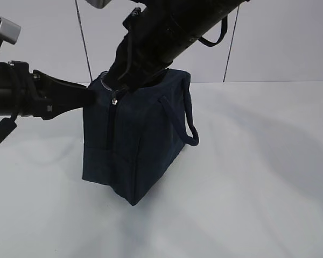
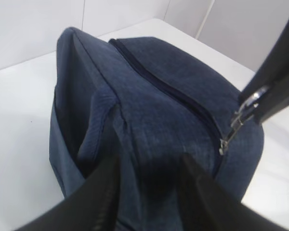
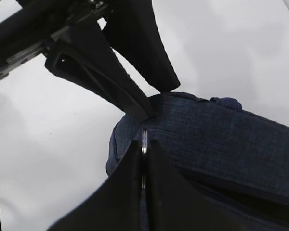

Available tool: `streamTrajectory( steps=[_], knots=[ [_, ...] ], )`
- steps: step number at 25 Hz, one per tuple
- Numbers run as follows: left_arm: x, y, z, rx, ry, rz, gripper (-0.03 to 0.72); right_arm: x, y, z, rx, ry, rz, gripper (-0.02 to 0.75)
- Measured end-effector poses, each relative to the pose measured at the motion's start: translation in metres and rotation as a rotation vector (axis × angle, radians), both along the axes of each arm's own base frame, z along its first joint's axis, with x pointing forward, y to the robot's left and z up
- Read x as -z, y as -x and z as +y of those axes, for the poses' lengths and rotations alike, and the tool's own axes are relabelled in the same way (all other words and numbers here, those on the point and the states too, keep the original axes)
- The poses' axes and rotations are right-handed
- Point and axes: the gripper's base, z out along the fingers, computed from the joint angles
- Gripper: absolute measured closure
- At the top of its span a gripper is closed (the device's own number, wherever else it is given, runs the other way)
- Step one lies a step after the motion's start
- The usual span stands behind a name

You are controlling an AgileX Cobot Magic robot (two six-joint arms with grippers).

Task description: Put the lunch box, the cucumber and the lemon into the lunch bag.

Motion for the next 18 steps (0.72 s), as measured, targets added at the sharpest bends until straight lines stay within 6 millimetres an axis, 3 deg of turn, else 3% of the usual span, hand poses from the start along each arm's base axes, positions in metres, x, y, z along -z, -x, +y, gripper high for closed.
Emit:
streamTrajectory(
  steps=[13, 15, 18],
  knots=[
    [0.016, -0.005, -0.005, 0.036, 0.066, 0.068, 0.463, 0.000, 0.001, 0.000, -0.004, 0.003, 0.006, 0.730],
    [0.017, -0.005, -0.005, 0.035, 0.068, 0.070, 0.506, 0.000, 0.001, 0.000, -0.004, 0.003, 0.006, 0.730],
    [0.017, -0.005, -0.005, 0.034, 0.070, 0.070, 0.635, 0.000, 0.001, 0.000, -0.005, 0.004, 0.007, 0.730]
  ],
)
